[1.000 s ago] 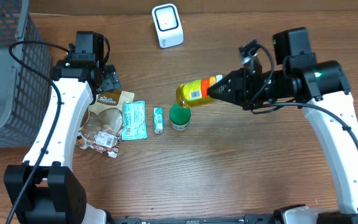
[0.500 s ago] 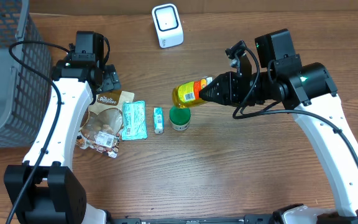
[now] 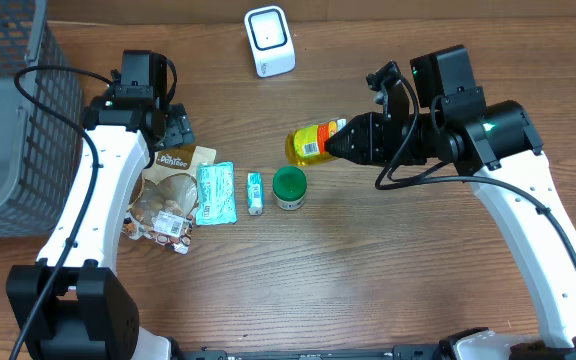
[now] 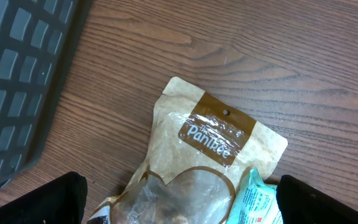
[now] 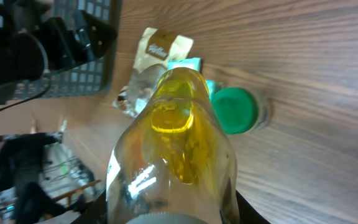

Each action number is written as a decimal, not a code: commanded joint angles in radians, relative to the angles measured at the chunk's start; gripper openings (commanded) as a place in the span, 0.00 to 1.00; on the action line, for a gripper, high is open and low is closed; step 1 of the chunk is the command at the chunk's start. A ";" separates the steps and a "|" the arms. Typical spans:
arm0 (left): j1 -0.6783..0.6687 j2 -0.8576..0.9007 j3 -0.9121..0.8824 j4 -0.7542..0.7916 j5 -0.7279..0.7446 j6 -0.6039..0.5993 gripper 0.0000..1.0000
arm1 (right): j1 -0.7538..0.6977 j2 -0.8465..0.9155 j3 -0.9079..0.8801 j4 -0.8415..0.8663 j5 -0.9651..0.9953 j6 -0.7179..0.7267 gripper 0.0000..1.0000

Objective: Scan the item barcode
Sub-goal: 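Carry the oil bottle with the right gripper to the white scanner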

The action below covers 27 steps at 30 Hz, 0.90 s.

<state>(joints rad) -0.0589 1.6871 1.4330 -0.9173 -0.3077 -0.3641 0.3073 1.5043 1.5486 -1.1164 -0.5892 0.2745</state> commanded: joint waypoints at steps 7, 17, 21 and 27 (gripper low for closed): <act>-0.008 0.010 0.003 0.002 -0.013 0.001 1.00 | -0.008 -0.003 0.056 0.051 0.120 -0.111 0.03; -0.008 0.010 0.003 0.002 -0.013 0.001 0.99 | 0.039 0.279 0.595 -0.253 0.325 -0.232 0.03; -0.008 0.010 0.003 0.002 -0.013 0.001 1.00 | 0.084 0.345 0.671 -0.204 0.406 -0.351 0.03; -0.008 0.010 0.003 0.002 -0.013 0.001 1.00 | 0.158 0.410 0.669 -0.046 0.569 -0.526 0.04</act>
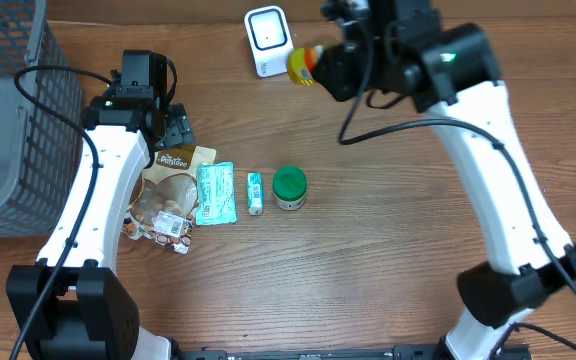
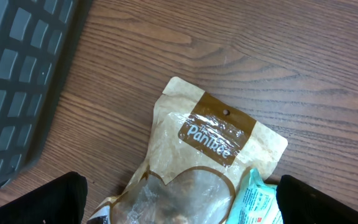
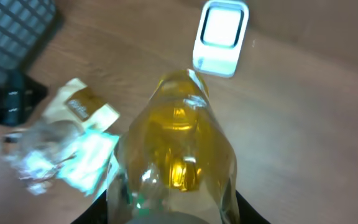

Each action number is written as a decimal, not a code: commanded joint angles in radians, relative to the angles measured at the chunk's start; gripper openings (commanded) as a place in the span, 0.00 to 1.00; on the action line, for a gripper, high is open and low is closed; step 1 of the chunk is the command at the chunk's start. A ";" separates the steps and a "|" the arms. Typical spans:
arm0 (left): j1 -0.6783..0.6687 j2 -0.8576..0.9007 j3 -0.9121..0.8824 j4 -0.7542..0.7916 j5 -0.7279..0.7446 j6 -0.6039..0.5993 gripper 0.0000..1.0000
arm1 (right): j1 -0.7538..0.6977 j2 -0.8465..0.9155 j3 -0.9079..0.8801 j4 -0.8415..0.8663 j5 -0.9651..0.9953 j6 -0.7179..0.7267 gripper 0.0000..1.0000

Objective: Scan the item barcode
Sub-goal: 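Carry the oil bottle with the right gripper to the white scanner, then hold the oil bottle against the scanner window with the right gripper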

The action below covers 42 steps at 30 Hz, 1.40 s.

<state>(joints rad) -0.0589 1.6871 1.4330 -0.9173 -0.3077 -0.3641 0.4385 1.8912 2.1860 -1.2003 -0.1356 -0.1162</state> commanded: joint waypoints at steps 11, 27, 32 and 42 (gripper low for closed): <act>-0.008 0.010 0.003 0.002 -0.013 0.001 1.00 | 0.038 0.215 0.032 0.256 0.150 -0.528 0.04; -0.008 0.010 0.003 0.002 -0.013 0.001 1.00 | 0.044 0.420 0.031 0.713 0.195 -0.574 0.04; -0.008 0.010 0.003 0.002 -0.013 0.001 0.99 | 0.044 0.457 0.017 0.811 0.196 -0.612 0.04; -0.008 0.010 0.003 0.002 -0.013 0.001 1.00 | 0.047 0.497 0.014 0.889 0.234 -0.798 0.04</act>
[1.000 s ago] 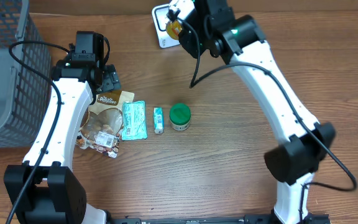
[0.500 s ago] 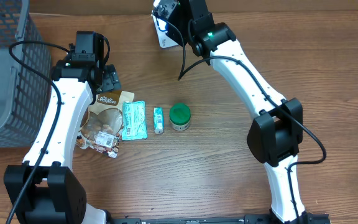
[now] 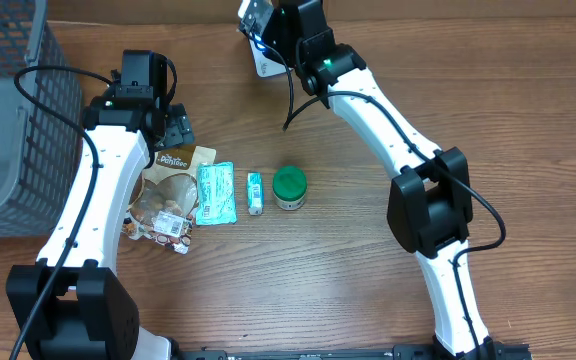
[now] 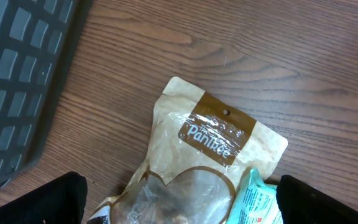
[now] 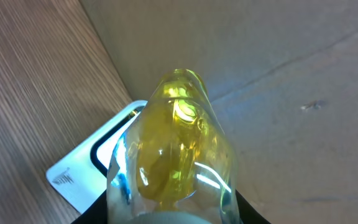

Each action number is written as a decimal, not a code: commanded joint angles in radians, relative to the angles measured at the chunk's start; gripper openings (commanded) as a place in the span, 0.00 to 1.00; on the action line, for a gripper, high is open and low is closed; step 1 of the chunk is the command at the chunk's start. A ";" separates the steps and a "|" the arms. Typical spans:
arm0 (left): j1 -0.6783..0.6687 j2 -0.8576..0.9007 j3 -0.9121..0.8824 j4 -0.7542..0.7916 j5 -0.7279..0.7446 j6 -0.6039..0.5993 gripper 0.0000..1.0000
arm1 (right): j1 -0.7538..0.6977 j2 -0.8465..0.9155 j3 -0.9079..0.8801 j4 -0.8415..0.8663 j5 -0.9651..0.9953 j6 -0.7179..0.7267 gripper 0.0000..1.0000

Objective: Scan the item barcode
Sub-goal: 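Hold the oil bottle against the scanner window with the right gripper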

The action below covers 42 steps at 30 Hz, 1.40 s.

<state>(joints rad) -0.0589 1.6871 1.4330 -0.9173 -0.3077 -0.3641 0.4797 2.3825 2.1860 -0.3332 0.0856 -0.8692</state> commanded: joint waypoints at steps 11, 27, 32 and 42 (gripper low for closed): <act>-0.008 0.010 0.003 0.002 -0.013 0.001 0.99 | 0.005 0.053 0.012 0.019 -0.035 -0.045 0.04; -0.008 0.010 0.003 0.002 -0.013 0.001 1.00 | 0.003 0.077 0.012 -0.048 -0.035 -0.044 0.04; -0.008 0.010 0.003 0.002 -0.014 0.001 1.00 | 0.002 0.077 0.012 -0.083 -0.035 -0.044 0.04; -0.008 0.010 0.003 0.002 -0.013 0.001 1.00 | 0.002 0.076 0.015 -0.087 -0.034 -0.044 0.04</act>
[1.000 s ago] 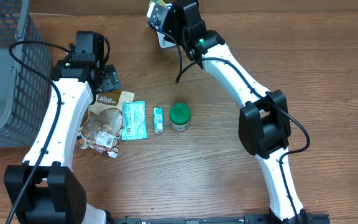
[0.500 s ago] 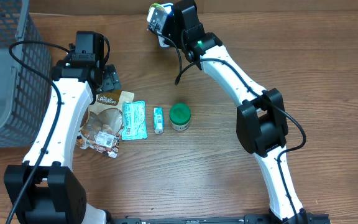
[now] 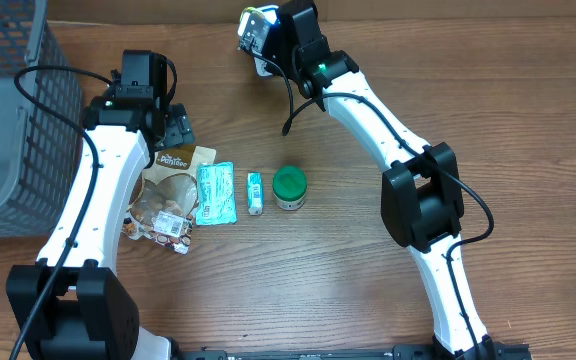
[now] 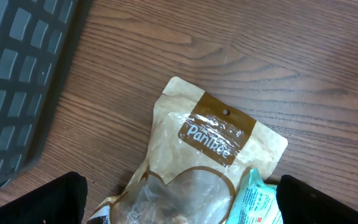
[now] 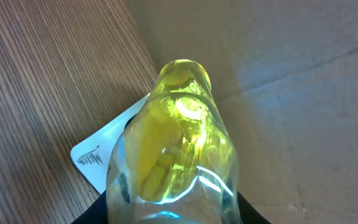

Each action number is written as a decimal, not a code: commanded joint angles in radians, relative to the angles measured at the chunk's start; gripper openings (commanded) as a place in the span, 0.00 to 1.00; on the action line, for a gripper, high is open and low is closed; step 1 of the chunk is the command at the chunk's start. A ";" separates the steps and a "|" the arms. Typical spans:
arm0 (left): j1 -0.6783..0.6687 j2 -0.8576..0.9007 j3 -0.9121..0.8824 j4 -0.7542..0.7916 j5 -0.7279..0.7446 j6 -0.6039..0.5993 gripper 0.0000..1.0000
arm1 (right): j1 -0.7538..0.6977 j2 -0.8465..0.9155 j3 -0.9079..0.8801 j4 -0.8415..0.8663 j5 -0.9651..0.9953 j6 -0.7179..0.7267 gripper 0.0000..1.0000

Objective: Scan the item barcode
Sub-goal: 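Hold the oil bottle against the scanner window with the right gripper, then move the oil bottle right and set it down on the table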

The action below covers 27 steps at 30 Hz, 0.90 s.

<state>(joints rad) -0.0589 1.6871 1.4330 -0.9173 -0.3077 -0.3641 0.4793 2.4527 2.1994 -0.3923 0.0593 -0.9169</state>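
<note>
A clear bottle of yellow liquid (image 5: 173, 143) fills the right wrist view, and my right gripper (image 5: 169, 214) is shut on its near end. Its far end hangs over the white barcode scanner (image 5: 95, 158) at the table's back edge, against a cardboard wall. From overhead the right gripper (image 3: 273, 30) covers most of the scanner (image 3: 264, 66), and a bit of the bottle (image 3: 255, 22) shows at its left. My left gripper (image 4: 179, 208) stands open above a brown "Pantree" pouch (image 4: 210, 149), holding nothing.
A teal packet (image 3: 215, 192), a small tube (image 3: 255, 192) and a green-lidded jar (image 3: 289, 187) lie in a row right of the pouch (image 3: 168, 190). A dark mesh basket (image 3: 8, 120) stands at the far left. The cardboard wall (image 5: 278, 74) rises behind the scanner.
The right gripper with the bottle has shifted slightly over the scanner; more of the bottle's label end shows overhead, and the scanner's logo side shows at the wrist. The left arm is unchanged.
The right gripper held the bottle mid-table, just right of the green-lidded jar. It then held it up beside the scanner at the back. Later it was right over the scanner by the wall, where it is now. The left gripper stayed open over the pouch throughout.
</note>
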 commanded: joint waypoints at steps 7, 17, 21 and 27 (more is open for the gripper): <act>-0.008 0.010 0.003 0.002 -0.013 0.001 1.00 | 0.004 -0.066 0.016 0.024 0.045 0.084 0.04; -0.008 0.010 0.003 0.002 -0.013 0.001 0.99 | -0.002 -0.299 0.016 -0.063 0.045 0.365 0.04; -0.008 0.010 0.004 0.002 -0.014 0.001 1.00 | -0.024 -0.399 0.016 -0.251 0.045 0.574 0.04; -0.008 0.010 0.003 0.002 -0.013 0.001 1.00 | -0.131 -0.475 0.016 -0.675 0.045 0.933 0.04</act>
<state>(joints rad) -0.0589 1.6871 1.4330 -0.9173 -0.3077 -0.3641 0.4175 1.9923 2.2097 -0.9791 0.0902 -0.2409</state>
